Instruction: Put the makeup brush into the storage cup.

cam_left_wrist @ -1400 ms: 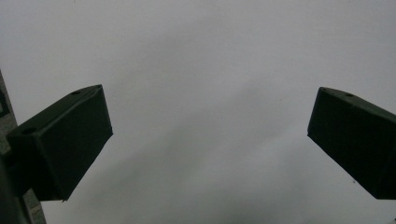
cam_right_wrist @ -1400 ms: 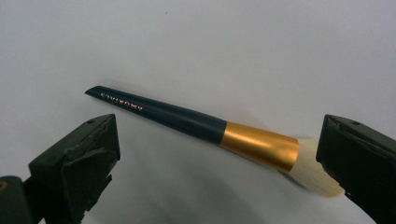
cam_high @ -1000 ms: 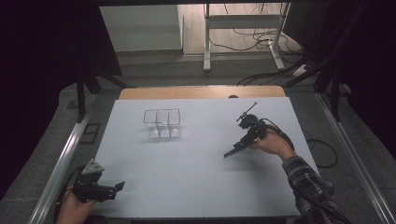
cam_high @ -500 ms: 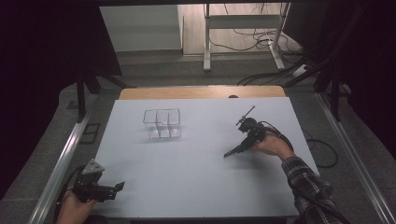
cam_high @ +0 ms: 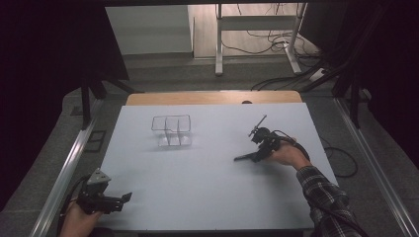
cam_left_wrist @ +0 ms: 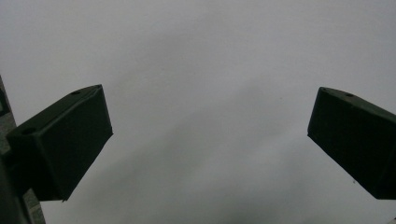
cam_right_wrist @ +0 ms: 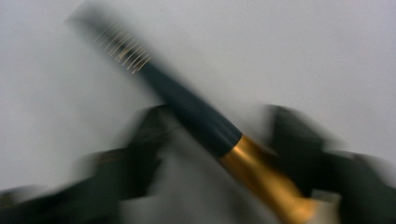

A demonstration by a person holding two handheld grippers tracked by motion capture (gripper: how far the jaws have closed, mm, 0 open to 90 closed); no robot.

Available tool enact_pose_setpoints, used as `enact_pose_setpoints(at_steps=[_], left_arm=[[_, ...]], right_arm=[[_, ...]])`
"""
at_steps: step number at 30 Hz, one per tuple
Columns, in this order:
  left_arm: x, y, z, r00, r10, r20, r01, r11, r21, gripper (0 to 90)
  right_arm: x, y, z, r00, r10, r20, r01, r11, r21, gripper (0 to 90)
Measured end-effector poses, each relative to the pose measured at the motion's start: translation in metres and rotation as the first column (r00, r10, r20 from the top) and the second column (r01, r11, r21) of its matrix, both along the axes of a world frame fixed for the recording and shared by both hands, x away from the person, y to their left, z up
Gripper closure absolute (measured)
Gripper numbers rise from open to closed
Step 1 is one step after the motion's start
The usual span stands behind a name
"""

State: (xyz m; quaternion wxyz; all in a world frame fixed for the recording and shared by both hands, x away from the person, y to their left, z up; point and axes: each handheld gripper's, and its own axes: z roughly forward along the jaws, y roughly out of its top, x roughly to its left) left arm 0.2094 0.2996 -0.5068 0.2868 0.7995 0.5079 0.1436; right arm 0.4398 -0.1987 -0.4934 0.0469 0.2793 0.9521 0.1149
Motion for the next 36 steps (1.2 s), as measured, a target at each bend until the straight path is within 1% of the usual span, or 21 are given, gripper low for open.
enact_pose_setpoints(at_steps=[1,2,3,4,5,6,7,9,13,15,18,19,24,26,28,30,32,33,34,36], left_arm=[[0.0,0.0,0.0,1.0,0.0,0.0,0.0,1.0,0.0,0.3],[0.0,0.0,0.0,1.0,0.0,0.0,0.0,1.0,0.0,0.3],[0.0,0.0,0.0,1.0,0.002,0.0,-0.002,1.0,-0.002,0.4],[0.0,0.0,0.001,0.9999,0.006,-0.009,-0.006,1.0,-0.007,0.6],[0.0,0.0,0.001,0.9999,0.006,-0.009,-0.006,1.0,-0.007,0.7],[0.0,0.0,0.0,0.9999,0.007,-0.014,-0.007,1.0,0.005,0.8],[0.0,0.0,0.0,0.9999,0.007,-0.014,-0.007,1.0,0.005,0.8],[0.0,0.0,0.0,0.9999,0.008,-0.012,-0.008,1.0,0.004,0.8],[0.0,0.0,0.001,1.0,0.008,0.003,-0.008,1.0,0.005,0.5],[0.0,0.001,0.001,0.9998,0.018,0.01,-0.018,0.9998,0.006,0.0],[-0.001,0.003,0.002,0.9995,0.021,0.021,-0.021,0.9998,-0.005,0.0],[-0.001,0.003,0.002,0.9994,0.021,0.027,-0.021,0.9998,-0.008,0.0],[-0.001,0.003,0.003,0.9988,0.022,0.044,-0.022,0.9997,-0.005,0.1],[-0.002,0.005,0.004,0.9973,0.029,0.067,-0.028,0.9995,-0.01,0.1],[-0.002,0.006,0.004,0.9969,0.03,0.073,-0.03,0.9995,-0.011,0.2],[-0.002,0.009,0.005,0.9955,0.037,0.088,-0.035,0.9991,-0.025,0.3],[-0.002,0.011,0.003,0.9956,0.041,0.084,-0.038,0.9986,-0.037,0.2],[-0.002,0.011,0.003,0.9956,0.041,0.084,-0.038,0.9986,-0.037,0.1],[-0.001,0.013,0.003,0.9957,0.039,0.084,-0.035,0.9983,-0.047,0.1],[-0.001,0.014,0.003,0.9953,0.04,0.088,-0.035,0.9974,-0.063,0.1]], right_arm=[[0.0,0.0,0.0,1.0,0.0,0.0,0.0,1.0,0.0,64.0],[0.0,0.0,0.002,0.9998,0.002,-0.017,-0.002,1.0,-0.012,72.5],[-0.001,0.0,0.002,0.9992,-0.016,-0.037,0.015,1.0,-0.019,74.1],[-0.001,0.001,0.002,0.9992,-0.016,-0.038,0.015,1.0,-0.022,74.1],[-0.001,0.001,0.002,0.9992,-0.016,-0.038,0.015,1.0,-0.022,74.1],[0.0,0.001,0.003,0.9989,-0.02,-0.042,0.019,0.999,-0.026,74.2],[0.0,0.001,0.003,0.9989,-0.022,-0.042,0.02,0.999,-0.025,74.1],[-0.001,-0.001,0.003,0.9988,-0.027,-0.041,0.027,1.0,-0.012,74.1],[-0.003,-0.005,0.003,0.9989,-0.037,-0.029,0.037,0.999,-0.003,74.1],[-0.004,-0.007,0.003,0.9987,-0.046,-0.019,0.046,0.999,0.005,74.1],[-0.006,-0.01,0.006,0.9985,-0.051,-0.021,0.051,0.998,0.021,74.1],[-0.006,-0.011,0.006,0.9987,-0.049,-0.014,0.049,0.998,0.025,74.1],[-0.009,-0.014,0.01,0.9981,-0.061,0.002,0.061,0.997,0.042,74.1],[-0.012,-0.015,0.012,0.998,-0.063,0.006,0.062,0.997,0.052,74.1],[-0.015,-0.016,0.014,0.9978,-0.064,0.014,0.063,0.996,0.064,74.1],[-0.018,-0.017,0.016,0.9976,-0.068,0.017,0.066,0.995,0.076,74.1],[-0.019,-0.018,0.017,0.9969,-0.076,0.02,0.074,0.993,0.093,74.1],[-0.019,-0.018,0.017,0.9969,-0.076,0.02,0.074,0.993,0.093,74.1],[-0.021,-0.02,0.018,0.9962,-0.083,0.027,0.079,0.991,0.11,74.1],[-0.023,-0.022,0.019,0.9957,-0.089,0.027,0.085,0.989,0.124,74.1]])
